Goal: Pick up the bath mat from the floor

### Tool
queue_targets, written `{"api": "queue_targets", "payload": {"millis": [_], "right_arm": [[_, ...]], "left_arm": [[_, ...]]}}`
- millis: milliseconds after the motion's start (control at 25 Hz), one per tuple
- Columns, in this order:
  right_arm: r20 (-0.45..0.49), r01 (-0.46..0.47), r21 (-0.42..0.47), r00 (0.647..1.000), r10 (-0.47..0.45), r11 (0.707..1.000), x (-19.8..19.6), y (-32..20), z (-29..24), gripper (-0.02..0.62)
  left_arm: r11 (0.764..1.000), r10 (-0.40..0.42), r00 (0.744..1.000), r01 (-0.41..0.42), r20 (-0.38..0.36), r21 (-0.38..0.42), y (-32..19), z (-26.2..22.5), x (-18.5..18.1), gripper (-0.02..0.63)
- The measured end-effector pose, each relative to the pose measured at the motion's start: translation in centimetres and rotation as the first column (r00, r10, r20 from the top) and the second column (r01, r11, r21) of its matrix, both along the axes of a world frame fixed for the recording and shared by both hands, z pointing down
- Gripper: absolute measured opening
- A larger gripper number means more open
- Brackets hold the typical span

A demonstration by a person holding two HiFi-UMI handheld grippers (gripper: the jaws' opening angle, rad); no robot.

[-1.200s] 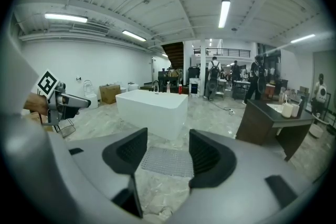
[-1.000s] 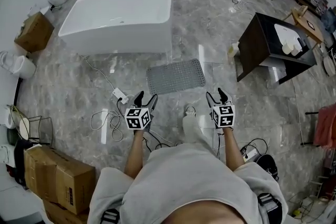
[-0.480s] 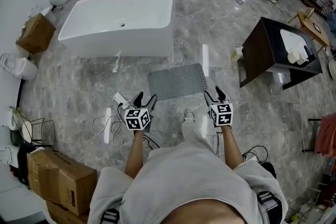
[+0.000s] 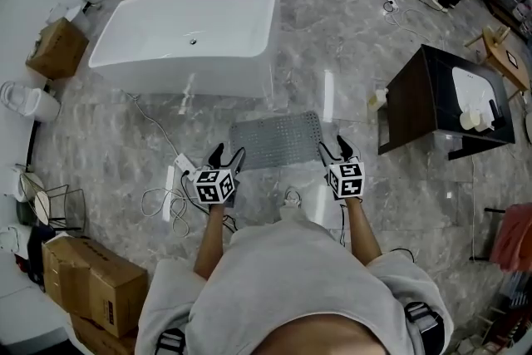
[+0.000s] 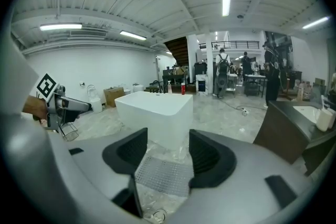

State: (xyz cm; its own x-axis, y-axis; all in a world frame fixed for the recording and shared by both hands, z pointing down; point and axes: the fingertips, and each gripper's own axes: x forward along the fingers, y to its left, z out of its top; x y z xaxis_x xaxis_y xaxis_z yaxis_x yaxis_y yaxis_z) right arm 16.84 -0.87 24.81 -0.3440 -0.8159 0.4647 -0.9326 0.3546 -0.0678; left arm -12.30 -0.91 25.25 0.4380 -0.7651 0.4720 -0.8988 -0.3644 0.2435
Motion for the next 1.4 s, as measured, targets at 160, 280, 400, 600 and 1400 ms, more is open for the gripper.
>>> {"api": "queue_targets", "payload": {"millis": [160, 280, 400, 600, 1400], "right_arm": [[0.014, 0.015, -0.013, 1.000, -0.015, 1.000, 0.9, -3.7, 0.5, 0.244], [0.021, 0.027, -0.021, 0.999, -0.027, 0.999, 1.3, -6.0, 0.8, 0.244], [0.026, 0.043, -0.026, 0.999, -0.042, 0.999, 1.3, -8.1, 1.1, 0.244], [0.033, 0.053, -0.051, 0.998, -0.052, 0.997, 1.9, -10.0, 2.3, 0.244], [0.014, 0.055, -0.134, 0.998, -0.053, 0.989, -2.3, -12.5, 5.3, 0.244]], "left_arm": [[1.000, -0.016, 1.000, 0.016, 0.011, -0.004, -3.5, -0.2, 1.2, 0.298], [1.000, -0.025, 0.999, 0.025, 0.021, -0.007, -5.4, -0.2, 1.7, 0.298], [0.999, -0.042, 0.999, 0.042, 0.034, -0.015, -6.9, 0.1, 1.6, 0.298], [0.996, -0.087, 0.995, 0.087, 0.046, -0.012, -8.4, 0.5, 1.3, 0.298], [0.991, -0.068, 0.997, 0.071, 0.032, -0.117, -10.1, 5.6, -3.0, 0.298]]}}
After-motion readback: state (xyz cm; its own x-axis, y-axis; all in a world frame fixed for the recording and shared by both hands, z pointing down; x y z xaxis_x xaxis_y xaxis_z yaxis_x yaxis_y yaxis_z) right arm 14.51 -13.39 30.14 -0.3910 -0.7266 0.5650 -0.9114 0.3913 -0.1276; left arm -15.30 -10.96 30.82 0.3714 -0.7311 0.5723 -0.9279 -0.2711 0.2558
